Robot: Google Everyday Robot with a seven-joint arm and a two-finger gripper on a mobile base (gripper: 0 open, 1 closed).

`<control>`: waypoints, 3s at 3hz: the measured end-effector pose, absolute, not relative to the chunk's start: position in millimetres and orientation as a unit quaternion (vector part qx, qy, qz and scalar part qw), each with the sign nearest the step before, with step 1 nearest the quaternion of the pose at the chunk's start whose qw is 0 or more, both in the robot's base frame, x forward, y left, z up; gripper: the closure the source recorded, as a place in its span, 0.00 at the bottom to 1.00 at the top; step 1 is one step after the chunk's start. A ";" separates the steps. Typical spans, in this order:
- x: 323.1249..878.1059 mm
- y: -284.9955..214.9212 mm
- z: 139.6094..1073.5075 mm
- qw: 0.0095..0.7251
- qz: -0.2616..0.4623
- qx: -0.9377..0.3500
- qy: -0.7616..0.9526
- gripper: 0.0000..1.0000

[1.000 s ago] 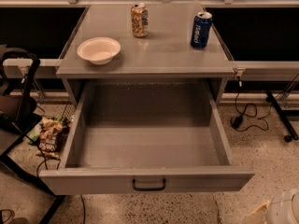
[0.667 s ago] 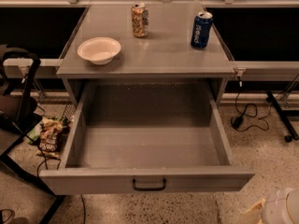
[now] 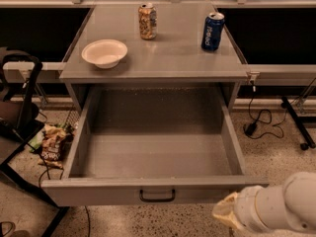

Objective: Close top drawer

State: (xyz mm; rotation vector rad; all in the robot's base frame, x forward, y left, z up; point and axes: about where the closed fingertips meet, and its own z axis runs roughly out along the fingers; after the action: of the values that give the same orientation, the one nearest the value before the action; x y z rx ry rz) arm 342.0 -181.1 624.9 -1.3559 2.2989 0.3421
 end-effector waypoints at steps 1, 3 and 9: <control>378.1 -163.3 613.9 0.271 0.125 -0.507 0.809 1.00; 408.2 -153.8 615.9 0.309 0.121 -0.516 0.790 1.00; 551.8 -90.5 701.6 0.430 0.098 -0.565 0.697 1.00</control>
Offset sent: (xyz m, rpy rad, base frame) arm 0.1438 0.0492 -0.0010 0.1631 -0.3705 0.1118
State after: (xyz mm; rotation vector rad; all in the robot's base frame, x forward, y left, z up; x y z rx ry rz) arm 551.8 -90.5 701.6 -1.4099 1.7385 0.2451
